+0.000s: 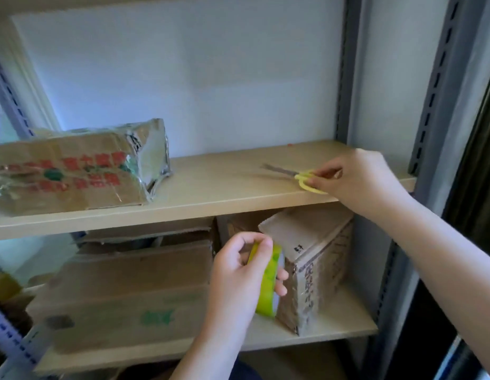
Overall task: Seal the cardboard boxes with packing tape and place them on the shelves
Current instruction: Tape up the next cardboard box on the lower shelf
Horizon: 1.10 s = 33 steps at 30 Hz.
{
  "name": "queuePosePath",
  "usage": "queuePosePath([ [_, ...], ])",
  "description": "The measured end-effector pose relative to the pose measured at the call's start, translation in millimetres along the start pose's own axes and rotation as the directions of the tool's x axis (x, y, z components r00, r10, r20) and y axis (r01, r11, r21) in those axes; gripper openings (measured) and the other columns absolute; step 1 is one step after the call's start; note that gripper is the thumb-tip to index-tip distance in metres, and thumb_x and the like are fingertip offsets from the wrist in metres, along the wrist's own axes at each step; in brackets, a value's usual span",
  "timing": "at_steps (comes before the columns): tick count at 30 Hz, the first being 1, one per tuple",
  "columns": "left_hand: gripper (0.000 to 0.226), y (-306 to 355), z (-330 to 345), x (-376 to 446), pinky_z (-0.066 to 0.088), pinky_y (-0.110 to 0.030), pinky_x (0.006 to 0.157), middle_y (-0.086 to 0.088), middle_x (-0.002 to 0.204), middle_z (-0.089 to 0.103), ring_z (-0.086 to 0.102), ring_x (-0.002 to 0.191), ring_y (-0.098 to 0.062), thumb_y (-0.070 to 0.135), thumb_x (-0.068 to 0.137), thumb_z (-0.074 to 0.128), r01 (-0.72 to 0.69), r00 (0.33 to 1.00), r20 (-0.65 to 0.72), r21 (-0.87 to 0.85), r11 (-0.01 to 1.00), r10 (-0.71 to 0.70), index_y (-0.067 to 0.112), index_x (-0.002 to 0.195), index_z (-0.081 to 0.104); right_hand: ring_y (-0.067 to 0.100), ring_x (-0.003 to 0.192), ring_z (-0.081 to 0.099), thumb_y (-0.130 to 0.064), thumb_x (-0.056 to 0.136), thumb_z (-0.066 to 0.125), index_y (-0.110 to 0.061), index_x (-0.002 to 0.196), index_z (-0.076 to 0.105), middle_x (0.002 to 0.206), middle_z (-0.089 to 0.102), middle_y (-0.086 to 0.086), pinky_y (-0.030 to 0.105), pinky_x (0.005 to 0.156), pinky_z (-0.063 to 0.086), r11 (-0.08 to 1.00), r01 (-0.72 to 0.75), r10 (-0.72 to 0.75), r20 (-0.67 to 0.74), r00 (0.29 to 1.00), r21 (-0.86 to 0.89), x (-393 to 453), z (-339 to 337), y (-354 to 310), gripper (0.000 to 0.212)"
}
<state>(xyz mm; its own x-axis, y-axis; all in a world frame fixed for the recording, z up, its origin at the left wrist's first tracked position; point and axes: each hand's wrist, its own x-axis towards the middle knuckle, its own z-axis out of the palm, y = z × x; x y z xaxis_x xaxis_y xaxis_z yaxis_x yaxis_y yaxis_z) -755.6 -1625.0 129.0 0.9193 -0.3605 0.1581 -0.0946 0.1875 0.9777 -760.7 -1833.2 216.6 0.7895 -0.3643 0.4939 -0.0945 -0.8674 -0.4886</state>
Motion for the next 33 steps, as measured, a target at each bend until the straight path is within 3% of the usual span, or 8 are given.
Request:
queuePosePath([
  [4, 0.019, 16, 5, -11, 0.049, -0.025, 0.047, -0.019, 0.066, 0.067, 0.057, 0.045, -0.024, 0.021, 0.100, 0.054, 0.049, 0.998, 0.047, -0.090, 0.995, -0.045, 0.004, 0.102, 0.063, 0.023, 0.091, 0.063, -0.037, 0.096, 0.060, -0.011, 0.115, 0.071, 0.107, 0.068, 0.009, 0.025, 0.069, 0.041, 0.992, -0.062, 0.061, -0.011, 0.998, -0.111, 9, 4, -5, 0.034],
  [7, 0.019, 19, 3, -18, 0.050, -0.027, 0.049, -0.020, 0.069, 0.067, 0.058, 0.047, -0.026, 0.011, 0.102, 0.045, 0.094, 0.988, 0.135, -0.129, 0.987, -0.076, 0.003, 0.106, 0.062, 0.014, 0.078, 0.059, -0.038, 0.095, 0.059, -0.019, 0.109, 0.071, 0.100, 0.065, 0.000, 0.023, 0.069, 0.042, 0.980, 0.187, -0.198, -0.277, 0.940, -0.065, -34, 0, -23, 0.026],
  [11, 0.023, 11, -2, -25, 0.052, -0.027, 0.053, -0.014, 0.076, 0.069, 0.062, 0.054, -0.025, 0.007, 0.089, 0.056, 0.032, 0.972, 0.234, -0.062, 0.998, -0.017, 0.006, 0.111, 0.061, -0.006, 0.086, 0.058, -0.070, 0.071, 0.061, -0.043, 0.106, 0.065, 0.089, 0.064, -0.020, 0.008, 0.076, 0.044, 0.968, 0.166, -0.197, 0.159, 0.967, 0.191, -95, 19, -32, 0.045],
  [17, 0.029, -40, -16, -41, 0.053, -0.036, 0.067, -0.005, 0.088, 0.070, 0.064, 0.067, -0.025, 0.012, 0.095, 0.057, 0.145, 0.904, 0.370, 0.206, 0.968, -0.214, 0.025, 0.121, 0.056, -0.001, 0.072, 0.062, -0.019, 0.081, 0.079, -0.027, 0.087, 0.080, 0.079, 0.070, -0.017, 0.006, 0.075, 0.043, 0.980, 0.007, -0.022, 0.075, 0.997, 0.201, -147, 79, 5, 0.010],
  [23, 0.089, -115, -22, -55, 0.056, -0.028, 0.081, 0.010, 0.114, 0.065, 0.068, 0.083, -0.006, 0.037, 0.098, 0.053, 0.155, 0.857, 0.228, 0.740, 0.654, -0.461, 0.056, 0.146, -0.020, 0.001, 0.073, 0.061, -0.007, 0.071, 0.084, -0.029, 0.072, 0.075, 0.071, 0.068, -0.018, 0.001, 0.071, 0.038, 0.970, -0.149, 0.143, 0.046, 0.989, 0.194, -214, 143, 47, 0.023],
  [27, 0.079, -140, -20, -45, 0.055, -0.037, 0.091, 0.004, 0.131, 0.057, 0.066, 0.102, -0.015, 0.041, 0.098, 0.051, 0.120, 0.921, 0.106, 0.839, 0.531, -0.375, 0.039, 0.155, -0.003, -0.003, 0.074, 0.064, -0.014, 0.079, 0.081, -0.028, 0.074, 0.076, 0.071, 0.070, -0.018, 0.002, 0.069, 0.040, 0.872, -0.315, 0.355, -0.044, 0.934, 0.375, -228, 159, 57, 0.016],
  [30, 0.072, -149, -19, -35, 0.057, -0.034, 0.083, 0.004, 0.107, 0.068, 0.069, 0.087, -0.011, 0.052, 0.095, 0.053, 0.010, 0.948, 0.137, 0.889, 0.458, -0.286, 0.035, 0.151, 0.011, -0.004, 0.074, 0.066, -0.014, 0.083, 0.078, -0.031, 0.075, 0.075, 0.073, 0.072, -0.021, 0.004, 0.070, 0.042, 0.717, -0.422, 0.495, 0.021, 0.869, 0.555, -220, 168, 66, 0.019],
  [33, 0.050, -153, -28, -29, 0.057, -0.029, 0.074, 0.004, 0.077, 0.073, 0.068, 0.064, -0.006, 0.052, 0.092, 0.059, 0.096, 0.892, 0.192, 0.804, 0.587, -0.409, 0.030, 0.129, 0.033, -0.003, 0.076, 0.066, -0.013, 0.083, 0.077, -0.031, 0.076, 0.075, 0.078, 0.073, -0.019, 0.006, 0.074, 0.044, 0.651, -0.435, 0.499, 0.081, 0.863, 0.622, -207, 174, 76, 0.020],
])
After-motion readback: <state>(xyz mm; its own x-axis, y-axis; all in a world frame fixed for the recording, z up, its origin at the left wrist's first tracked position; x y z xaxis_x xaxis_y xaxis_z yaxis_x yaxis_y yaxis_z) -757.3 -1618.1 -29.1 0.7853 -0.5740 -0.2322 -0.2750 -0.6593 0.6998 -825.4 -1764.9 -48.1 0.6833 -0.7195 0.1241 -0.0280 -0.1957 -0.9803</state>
